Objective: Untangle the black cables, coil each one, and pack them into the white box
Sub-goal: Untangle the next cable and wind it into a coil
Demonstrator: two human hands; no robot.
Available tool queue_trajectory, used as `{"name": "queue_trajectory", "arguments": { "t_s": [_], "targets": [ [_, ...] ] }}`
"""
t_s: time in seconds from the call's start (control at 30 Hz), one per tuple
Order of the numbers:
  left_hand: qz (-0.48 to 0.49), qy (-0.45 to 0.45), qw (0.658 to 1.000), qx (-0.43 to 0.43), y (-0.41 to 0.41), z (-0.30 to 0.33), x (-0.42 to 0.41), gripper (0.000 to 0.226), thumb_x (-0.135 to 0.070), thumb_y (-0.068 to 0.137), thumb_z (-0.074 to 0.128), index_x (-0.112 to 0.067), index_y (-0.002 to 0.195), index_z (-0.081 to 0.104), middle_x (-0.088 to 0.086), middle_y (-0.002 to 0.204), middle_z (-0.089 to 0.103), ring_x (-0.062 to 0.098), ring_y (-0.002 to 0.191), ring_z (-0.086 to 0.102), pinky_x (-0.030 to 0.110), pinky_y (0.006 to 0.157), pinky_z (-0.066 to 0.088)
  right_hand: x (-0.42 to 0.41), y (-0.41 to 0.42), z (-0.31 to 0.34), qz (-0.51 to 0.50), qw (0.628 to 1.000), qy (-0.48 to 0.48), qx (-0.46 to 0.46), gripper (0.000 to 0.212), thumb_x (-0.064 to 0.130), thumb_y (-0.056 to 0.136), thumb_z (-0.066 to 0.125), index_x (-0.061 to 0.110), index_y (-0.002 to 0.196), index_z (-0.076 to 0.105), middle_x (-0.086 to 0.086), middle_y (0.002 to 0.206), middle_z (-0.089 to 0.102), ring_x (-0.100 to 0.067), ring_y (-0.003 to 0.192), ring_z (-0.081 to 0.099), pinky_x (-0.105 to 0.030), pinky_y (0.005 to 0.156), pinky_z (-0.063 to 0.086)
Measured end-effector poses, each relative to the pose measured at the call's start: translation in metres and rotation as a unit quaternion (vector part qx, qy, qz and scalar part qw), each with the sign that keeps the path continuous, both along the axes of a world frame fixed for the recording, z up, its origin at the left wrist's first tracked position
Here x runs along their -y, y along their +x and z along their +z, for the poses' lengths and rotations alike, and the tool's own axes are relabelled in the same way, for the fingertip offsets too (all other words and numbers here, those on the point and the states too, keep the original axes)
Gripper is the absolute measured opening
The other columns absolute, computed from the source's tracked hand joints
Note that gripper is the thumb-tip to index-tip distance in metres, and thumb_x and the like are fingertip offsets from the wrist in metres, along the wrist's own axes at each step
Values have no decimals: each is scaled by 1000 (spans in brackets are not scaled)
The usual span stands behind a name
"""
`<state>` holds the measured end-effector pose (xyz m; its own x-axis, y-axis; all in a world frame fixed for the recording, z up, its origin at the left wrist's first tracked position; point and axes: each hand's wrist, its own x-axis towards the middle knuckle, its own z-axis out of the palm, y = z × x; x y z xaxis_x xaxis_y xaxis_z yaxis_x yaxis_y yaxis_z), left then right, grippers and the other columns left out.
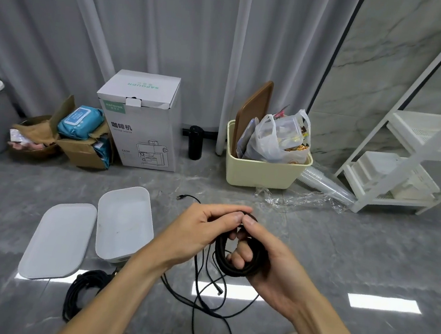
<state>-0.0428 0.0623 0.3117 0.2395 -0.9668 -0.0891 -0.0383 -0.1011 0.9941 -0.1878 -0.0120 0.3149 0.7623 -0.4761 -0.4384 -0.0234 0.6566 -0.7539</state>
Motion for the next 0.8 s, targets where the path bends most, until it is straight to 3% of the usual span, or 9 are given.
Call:
{"name": "queue_trajectory", "arguments": {
  "t_s": [0.13, 0.2, 0.3, 0.4, 0.5, 0.57, 0.63, 0.8],
  "targets": [
    [-18, 25, 999, 38, 0, -3, -1, 26, -18, 100, 54, -19, 121, 70, -10, 72, 68, 3, 77, 62, 16, 82, 47, 4, -3, -3, 18, 999, -21, -23, 29, 32, 89, 63, 5, 100, 64, -8, 76, 58, -19, 65, 57, -32, 67, 50],
    [-44, 31, 997, 62, -1, -3, -3, 25, -23, 101, 53, -22, 117, 72, -8, 75, 69, 6, 77, 62, 19, 81, 48, 2, 0, -4, 18, 998, -33, -42, 33, 35, 93, 59, 3, 97, 61, -5, 69, 55, -16, 56, 51, -32, 62, 51],
    [-56, 43, 996, 61, -1, 3, -5, 27, -23, 103, 49, -17, 116, 72, -17, 69, 67, -5, 63, 56, 7, 64, 41, -2, 4, -2, 3, 998, -39, -46, 39, 41, 90, 59, 2, 88, 58, -2, 58, 46, -12, 47, 42, -25, 51, 45],
    [-44, 49, 995, 75, 3, 9, -7, 27, -29, 99, 53, -20, 119, 70, -14, 67, 64, -4, 50, 48, 5, 55, 34, -5, 8, 1, -12, 1000, -18, -14, 36, 34, 94, 56, 0, 99, 65, -1, 55, 43, -9, 48, 34, -20, 45, 38],
    [-42, 64, 990, 122, 12, 7, -12, 30, -53, 85, 59, -40, 110, 71, 5, 73, 65, 13, 59, 54, 23, 61, 45, -6, 8, -2, -12, 1000, -16, -10, 31, 31, 94, 58, 4, 106, 70, 2, 56, 32, -9, 48, 31, -20, 43, 36],
    [-38, 81, 988, 129, 21, 6, -16, 32, -57, 78, 65, -42, 106, 72, -1, 87, 72, 19, 83, 66, 35, 82, 53, -4, 6, -5, -12, 999, -26, -21, 30, 31, 93, 60, 4, 101, 70, 2, 58, 28, -9, 48, 31, -20, 43, 37],
    [-30, 70, 990, 121, 28, 7, -19, 25, -49, 78, 71, -35, 98, 77, -6, 92, 74, 12, 89, 67, 31, 86, 53, -1, 4, -6, -9, 999, -34, -28, 27, 32, 88, 64, 6, 92, 66, 2, 58, 27, -10, 47, 30, -21, 43, 37],
    [21, 4, 994, 104, 29, 6, -17, 7, -41, 75, 72, -36, 76, 78, -11, 81, 71, 0, 78, 64, 14, 76, 46, -3, 3, -4, 25, 999, -22, -13, 23, 31, 84, 67, 10, 86, 56, 0, 60, 21, -9, 45, 27, -20, 41, 35]
  ]
}}
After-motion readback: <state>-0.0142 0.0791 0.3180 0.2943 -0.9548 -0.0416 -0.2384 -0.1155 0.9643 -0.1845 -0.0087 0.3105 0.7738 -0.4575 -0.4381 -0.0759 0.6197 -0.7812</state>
